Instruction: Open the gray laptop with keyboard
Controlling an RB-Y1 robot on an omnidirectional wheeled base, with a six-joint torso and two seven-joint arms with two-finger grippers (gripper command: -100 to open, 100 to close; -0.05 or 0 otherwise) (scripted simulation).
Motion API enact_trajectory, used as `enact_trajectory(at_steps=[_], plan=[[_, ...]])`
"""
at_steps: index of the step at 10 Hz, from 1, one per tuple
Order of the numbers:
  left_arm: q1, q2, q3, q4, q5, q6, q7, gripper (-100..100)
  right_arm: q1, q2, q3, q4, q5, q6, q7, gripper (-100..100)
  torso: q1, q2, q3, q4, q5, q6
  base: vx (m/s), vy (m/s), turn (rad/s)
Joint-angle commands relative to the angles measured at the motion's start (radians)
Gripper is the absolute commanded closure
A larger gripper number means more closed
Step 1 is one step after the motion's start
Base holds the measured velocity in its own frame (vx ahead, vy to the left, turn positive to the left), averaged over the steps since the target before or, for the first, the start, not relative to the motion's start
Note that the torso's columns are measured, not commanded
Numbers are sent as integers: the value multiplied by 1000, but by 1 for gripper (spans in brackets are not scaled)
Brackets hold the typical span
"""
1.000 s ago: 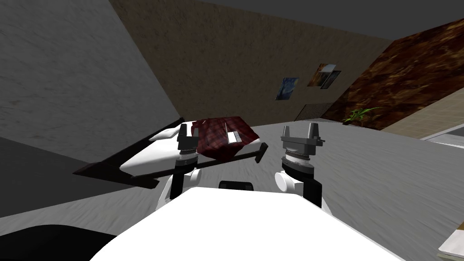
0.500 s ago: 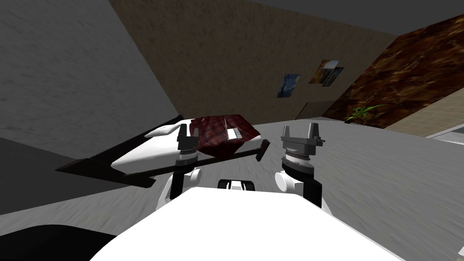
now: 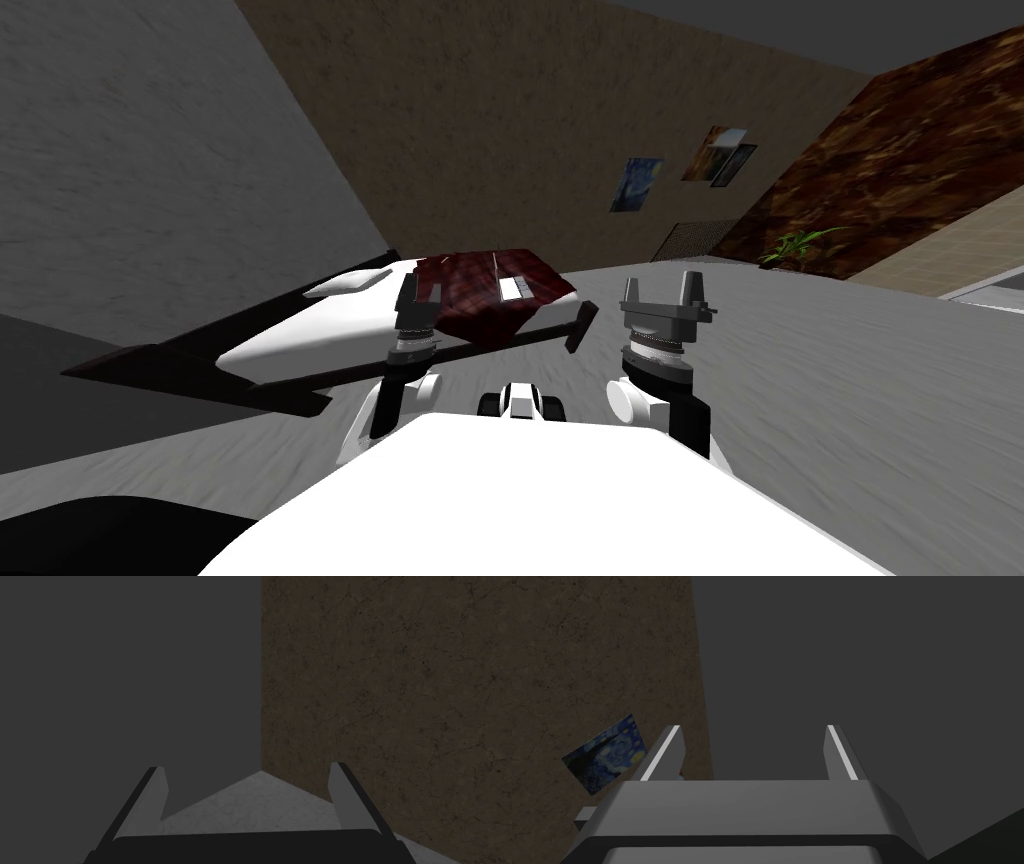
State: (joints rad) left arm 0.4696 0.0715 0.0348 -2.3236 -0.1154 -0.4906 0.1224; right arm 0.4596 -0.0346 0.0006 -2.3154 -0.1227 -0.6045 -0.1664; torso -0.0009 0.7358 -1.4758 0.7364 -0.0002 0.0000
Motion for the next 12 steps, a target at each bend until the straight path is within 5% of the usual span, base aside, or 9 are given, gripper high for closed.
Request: enact_trajectory(at_steps=[1, 12], plan=[[1, 46, 3, 3, -7, 41, -1, -100, 0, 0, 0, 0, 0, 0, 0, 0, 0, 1, -1, 1, 0, 0, 40, -29, -40], [-3, 175, 28, 31, -44, 259, -4, -100, 0, 0, 0, 0, 0, 0, 0, 0, 1, 2, 0, 2, 0, 0, 58, -34, -52]])
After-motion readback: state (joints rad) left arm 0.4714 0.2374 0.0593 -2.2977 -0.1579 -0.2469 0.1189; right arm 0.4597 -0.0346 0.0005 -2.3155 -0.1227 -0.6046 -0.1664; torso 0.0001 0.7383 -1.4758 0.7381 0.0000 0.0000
